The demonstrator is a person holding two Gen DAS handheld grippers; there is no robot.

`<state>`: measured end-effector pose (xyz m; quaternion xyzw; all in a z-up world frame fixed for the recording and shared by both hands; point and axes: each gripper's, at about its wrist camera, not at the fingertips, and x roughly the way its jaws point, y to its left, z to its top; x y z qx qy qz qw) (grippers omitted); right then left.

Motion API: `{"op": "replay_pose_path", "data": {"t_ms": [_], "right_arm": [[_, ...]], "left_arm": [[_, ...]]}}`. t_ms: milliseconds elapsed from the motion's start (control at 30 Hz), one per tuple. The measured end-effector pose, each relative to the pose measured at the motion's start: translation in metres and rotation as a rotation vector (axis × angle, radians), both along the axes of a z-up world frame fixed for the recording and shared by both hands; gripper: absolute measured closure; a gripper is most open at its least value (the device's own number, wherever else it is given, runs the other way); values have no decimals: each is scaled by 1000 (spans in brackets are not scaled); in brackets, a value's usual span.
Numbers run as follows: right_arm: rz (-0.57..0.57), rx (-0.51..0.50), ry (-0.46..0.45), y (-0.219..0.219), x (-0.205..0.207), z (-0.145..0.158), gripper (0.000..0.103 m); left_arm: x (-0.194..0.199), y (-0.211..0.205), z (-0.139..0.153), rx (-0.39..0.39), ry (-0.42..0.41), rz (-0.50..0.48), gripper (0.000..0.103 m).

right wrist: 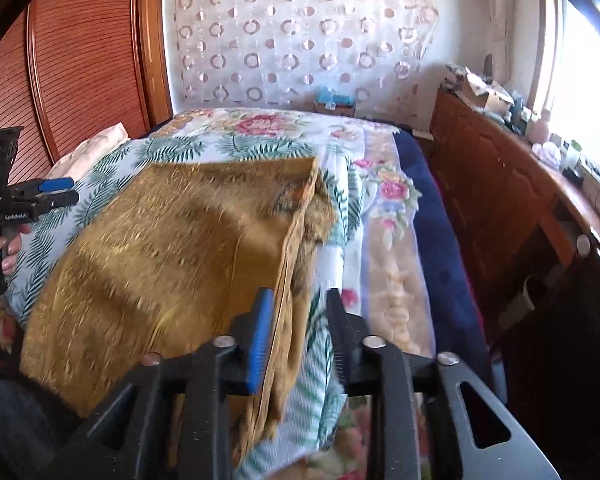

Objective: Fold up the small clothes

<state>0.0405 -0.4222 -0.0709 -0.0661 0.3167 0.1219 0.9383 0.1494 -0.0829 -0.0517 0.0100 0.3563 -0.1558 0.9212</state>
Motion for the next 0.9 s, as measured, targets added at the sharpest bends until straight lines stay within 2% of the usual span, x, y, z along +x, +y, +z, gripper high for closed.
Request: {"op": "replay_pose_path", "data": {"t_ms": [100,300,500,633,733,900], "right_arm": [[6,-2,-4,9,28,-3,51],[15,23,60,22,101,-21,50],[1,46,147,19,160,-35,50],[-20,47,176,17,179,-39,50],[3,65,203,20,185,-42,50],[23,21,194,26,191,-42,50]], "left_arm": [[14,-5,-3,12,7,4,22],[34,-10,-10,30,14,6,24],[55,-10,-15,46,43,12,39],[67,-5,-24,29,87,33,40],[75,-5,-36,36,149,23,40],[74,-4,-41,16,143,27,40]]}}
